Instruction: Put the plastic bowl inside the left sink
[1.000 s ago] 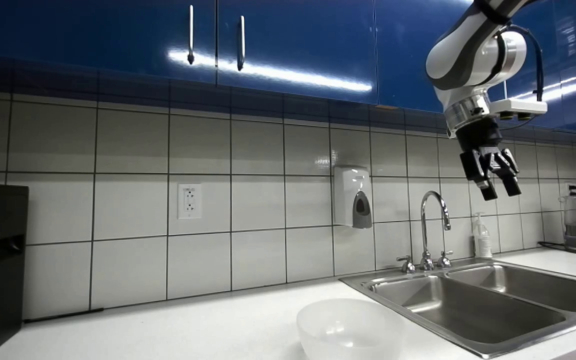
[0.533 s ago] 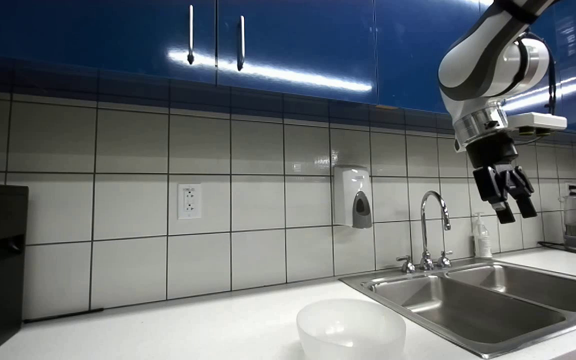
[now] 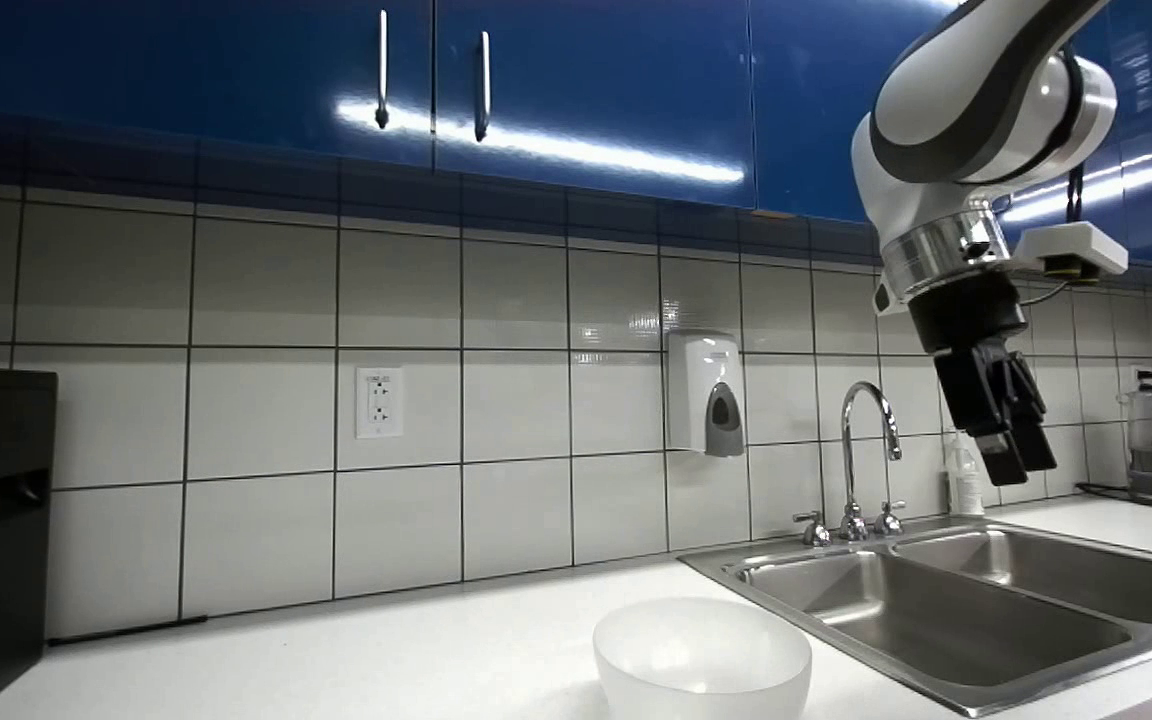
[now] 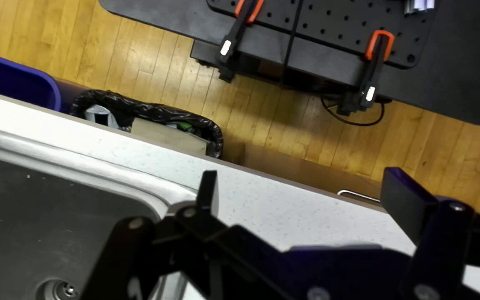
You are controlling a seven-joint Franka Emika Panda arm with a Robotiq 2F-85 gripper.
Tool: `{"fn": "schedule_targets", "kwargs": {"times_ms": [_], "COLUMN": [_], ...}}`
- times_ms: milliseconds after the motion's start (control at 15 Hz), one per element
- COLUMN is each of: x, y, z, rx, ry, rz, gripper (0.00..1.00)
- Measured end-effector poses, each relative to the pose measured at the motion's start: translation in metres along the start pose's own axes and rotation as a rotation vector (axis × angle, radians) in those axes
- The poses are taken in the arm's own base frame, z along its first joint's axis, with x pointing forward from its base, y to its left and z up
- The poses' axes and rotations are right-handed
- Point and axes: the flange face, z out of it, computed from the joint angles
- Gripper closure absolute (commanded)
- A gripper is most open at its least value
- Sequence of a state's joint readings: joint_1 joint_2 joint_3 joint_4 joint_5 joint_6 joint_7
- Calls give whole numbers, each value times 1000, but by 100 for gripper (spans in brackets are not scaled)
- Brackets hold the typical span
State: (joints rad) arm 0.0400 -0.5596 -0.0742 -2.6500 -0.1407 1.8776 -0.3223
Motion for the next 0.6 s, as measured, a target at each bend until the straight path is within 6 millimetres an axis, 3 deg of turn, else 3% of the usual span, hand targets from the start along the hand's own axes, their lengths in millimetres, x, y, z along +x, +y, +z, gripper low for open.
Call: {"fn": "schedule_targets", "kwargs": {"times_ms": [600], "x": [46], "y": [-103], "z": [-15], "rx": [34], "ry": [141], "rz": [-118], "gripper": [0]}}
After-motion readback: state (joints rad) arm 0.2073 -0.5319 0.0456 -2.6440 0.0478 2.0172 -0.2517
